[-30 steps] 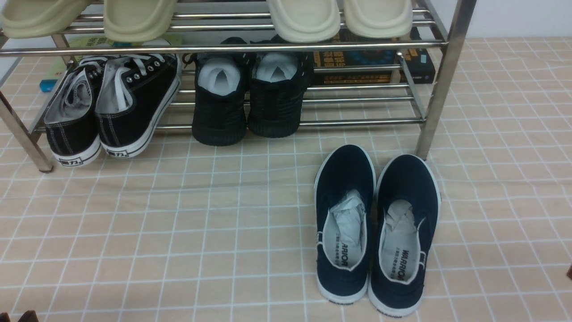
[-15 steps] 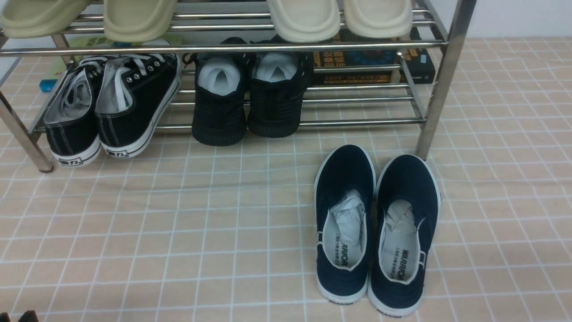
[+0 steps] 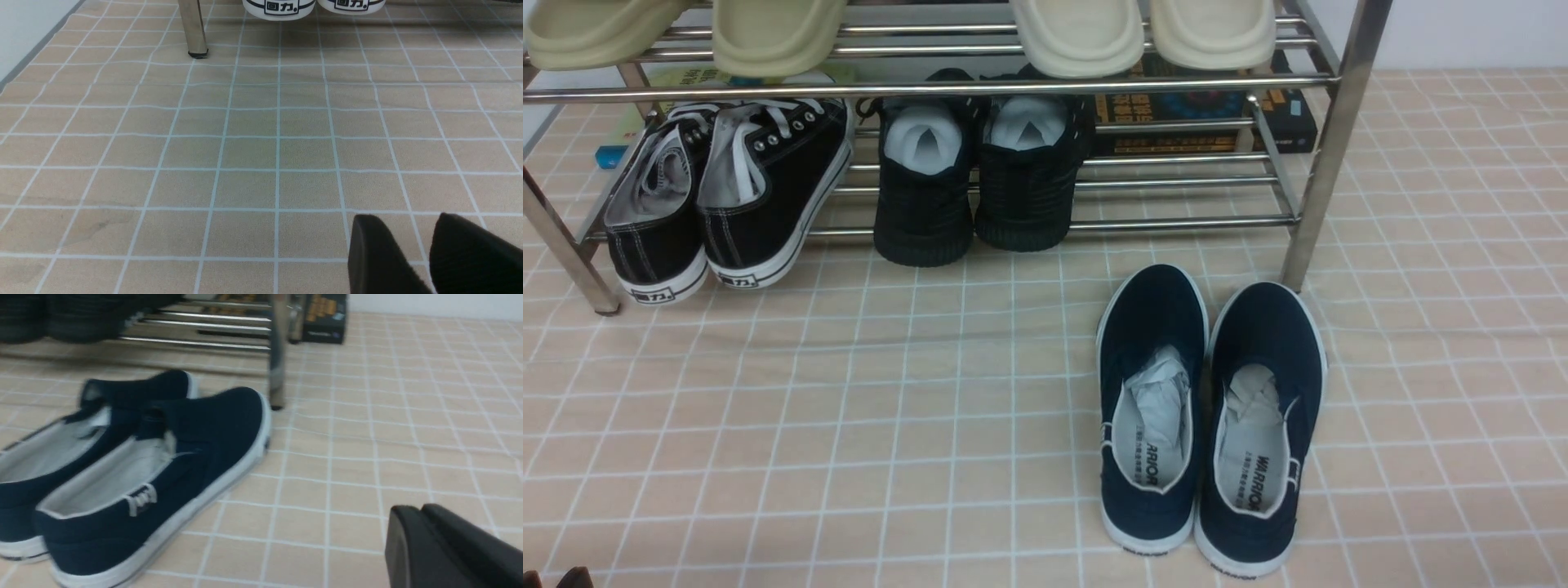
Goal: Take the shoes off the shelf from the light coffee tablecloth by hand.
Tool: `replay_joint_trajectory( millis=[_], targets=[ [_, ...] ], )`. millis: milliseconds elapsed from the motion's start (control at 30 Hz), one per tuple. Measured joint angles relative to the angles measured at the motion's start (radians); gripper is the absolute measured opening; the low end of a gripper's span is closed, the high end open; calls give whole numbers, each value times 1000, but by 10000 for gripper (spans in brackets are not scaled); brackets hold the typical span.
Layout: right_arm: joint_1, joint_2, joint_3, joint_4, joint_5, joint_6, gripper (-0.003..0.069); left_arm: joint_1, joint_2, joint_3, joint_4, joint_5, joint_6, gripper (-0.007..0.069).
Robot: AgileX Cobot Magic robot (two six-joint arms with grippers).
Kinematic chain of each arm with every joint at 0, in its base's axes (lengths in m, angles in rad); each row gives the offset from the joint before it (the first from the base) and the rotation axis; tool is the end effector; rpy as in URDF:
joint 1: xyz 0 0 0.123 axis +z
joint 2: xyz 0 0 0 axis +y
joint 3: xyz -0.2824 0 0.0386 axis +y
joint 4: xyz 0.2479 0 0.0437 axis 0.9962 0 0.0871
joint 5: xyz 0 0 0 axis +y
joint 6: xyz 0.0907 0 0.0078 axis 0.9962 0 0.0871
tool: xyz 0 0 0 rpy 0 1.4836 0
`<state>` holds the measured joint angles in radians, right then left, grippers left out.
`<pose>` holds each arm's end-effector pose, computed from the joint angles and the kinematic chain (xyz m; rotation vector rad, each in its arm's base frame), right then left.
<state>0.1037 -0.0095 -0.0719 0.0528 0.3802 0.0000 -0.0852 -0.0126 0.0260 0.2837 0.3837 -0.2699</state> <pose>0.0493 0.0069 0.2034 -0.0629 1.7825 0.1274 0.0528 0.0051 0.1719 0.0015 1.8652 0.0350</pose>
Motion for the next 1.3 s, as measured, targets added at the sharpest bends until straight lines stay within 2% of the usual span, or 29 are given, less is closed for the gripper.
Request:
replay_joint_trajectory(
  millis=[167, 467, 633, 800, 1033, 1300],
  targets=[
    [-119, -1, 13, 13, 4, 0, 52, 0, 0, 0, 0, 0, -1, 239],
    [-201, -1, 73, 30, -3, 0, 63, 0, 0, 0, 0, 0, -3, 239],
    [-202, -1, 86, 95, 17, 0, 67, 0, 0, 0, 0, 0, -3, 239],
    [-199, -1, 85, 108, 23, -5, 74, 0, 0, 0, 0, 0, -3, 239],
    [-95, -1, 85, 107, 23, -5, 84, 0, 0, 0, 0, 0, -3, 239],
    [-81, -1, 85, 96, 23, 0, 93, 0, 0, 0, 0, 0, -3, 239]
  ],
)
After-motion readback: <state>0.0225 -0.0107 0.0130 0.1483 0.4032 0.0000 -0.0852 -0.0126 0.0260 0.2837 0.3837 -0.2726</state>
